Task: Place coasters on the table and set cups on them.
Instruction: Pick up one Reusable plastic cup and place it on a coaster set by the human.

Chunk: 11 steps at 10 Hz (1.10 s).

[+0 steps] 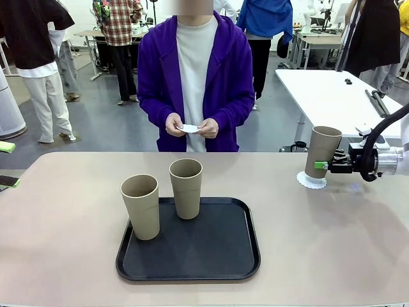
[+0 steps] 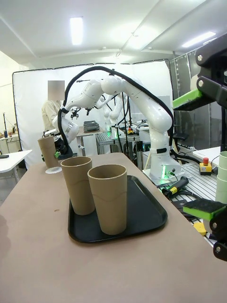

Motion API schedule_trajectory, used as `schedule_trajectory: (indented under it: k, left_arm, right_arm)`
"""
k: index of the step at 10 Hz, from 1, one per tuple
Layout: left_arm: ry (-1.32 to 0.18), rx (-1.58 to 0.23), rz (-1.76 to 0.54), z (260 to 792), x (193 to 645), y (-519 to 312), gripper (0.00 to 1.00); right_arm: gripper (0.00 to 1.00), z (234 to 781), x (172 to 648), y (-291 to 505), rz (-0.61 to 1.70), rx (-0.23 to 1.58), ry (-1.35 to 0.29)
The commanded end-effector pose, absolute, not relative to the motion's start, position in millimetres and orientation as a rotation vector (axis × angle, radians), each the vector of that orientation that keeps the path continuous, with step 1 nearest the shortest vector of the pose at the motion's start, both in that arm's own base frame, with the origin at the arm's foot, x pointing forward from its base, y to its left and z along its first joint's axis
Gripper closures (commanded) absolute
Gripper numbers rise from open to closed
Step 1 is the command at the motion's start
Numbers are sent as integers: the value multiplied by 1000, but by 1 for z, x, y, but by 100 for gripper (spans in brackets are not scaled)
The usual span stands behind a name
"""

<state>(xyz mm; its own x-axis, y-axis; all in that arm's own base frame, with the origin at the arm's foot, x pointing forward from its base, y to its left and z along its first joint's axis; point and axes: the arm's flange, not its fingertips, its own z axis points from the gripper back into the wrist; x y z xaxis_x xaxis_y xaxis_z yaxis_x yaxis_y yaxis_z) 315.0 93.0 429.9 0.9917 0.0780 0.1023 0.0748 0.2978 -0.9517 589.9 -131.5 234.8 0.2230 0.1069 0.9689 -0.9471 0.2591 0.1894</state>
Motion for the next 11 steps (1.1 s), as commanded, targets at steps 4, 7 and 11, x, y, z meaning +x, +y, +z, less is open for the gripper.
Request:
schedule_trajectory:
  k: [4, 7, 11]
  left_arm:
    - [-151, -1282, -10, 431, 315, 94, 0]
    - [-151, -1282, -10, 431, 315, 94, 0]
    - [-151, -1282, -10, 431, 315, 94, 0]
  right_arm:
    - [18, 235, 590, -132, 937, 1022, -1068]
    - [18, 230, 587, -118, 1064, 1020, -1011]
    - [18, 227, 592, -109, 1103, 1016, -1033]
